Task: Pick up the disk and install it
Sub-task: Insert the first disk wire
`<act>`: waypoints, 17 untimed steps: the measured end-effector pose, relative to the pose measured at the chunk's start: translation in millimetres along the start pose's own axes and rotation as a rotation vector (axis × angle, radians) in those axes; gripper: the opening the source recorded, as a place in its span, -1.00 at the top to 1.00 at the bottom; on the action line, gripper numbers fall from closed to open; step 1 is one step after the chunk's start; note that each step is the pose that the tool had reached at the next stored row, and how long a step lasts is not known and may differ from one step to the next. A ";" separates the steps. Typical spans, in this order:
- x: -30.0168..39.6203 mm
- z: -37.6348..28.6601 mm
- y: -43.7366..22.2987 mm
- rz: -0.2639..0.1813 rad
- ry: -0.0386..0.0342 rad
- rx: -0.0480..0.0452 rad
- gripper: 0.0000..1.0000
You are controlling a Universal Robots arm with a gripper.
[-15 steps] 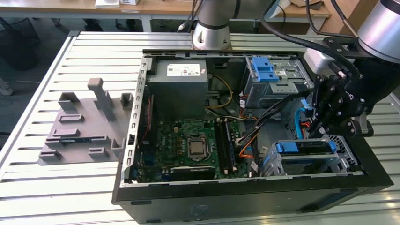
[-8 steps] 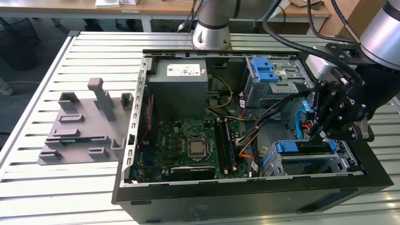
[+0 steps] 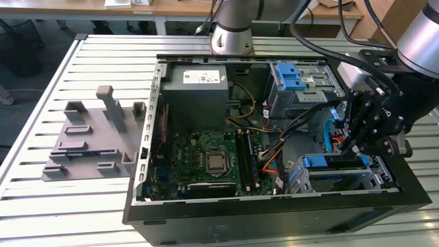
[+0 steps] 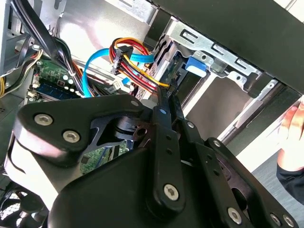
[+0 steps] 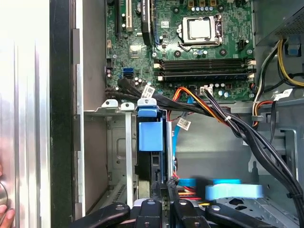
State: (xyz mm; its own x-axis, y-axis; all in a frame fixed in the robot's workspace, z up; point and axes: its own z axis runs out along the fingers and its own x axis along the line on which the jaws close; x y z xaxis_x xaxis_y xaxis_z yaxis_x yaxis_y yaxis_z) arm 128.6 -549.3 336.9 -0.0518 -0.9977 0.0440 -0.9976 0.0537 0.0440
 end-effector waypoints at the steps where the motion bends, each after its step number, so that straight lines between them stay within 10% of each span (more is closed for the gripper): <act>1: 0.5 0.3 -0.4 0.000 0.0000 -0.0001 0.67; 17: 3.2 3.3 -4.2 0.000 0.0004 -0.0035 0.67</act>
State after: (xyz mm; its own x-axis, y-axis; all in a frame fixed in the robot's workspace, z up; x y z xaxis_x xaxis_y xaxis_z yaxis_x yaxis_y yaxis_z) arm 132.5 -552.8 333.5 -0.0523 -0.9976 0.0444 -0.9974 0.0544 0.0475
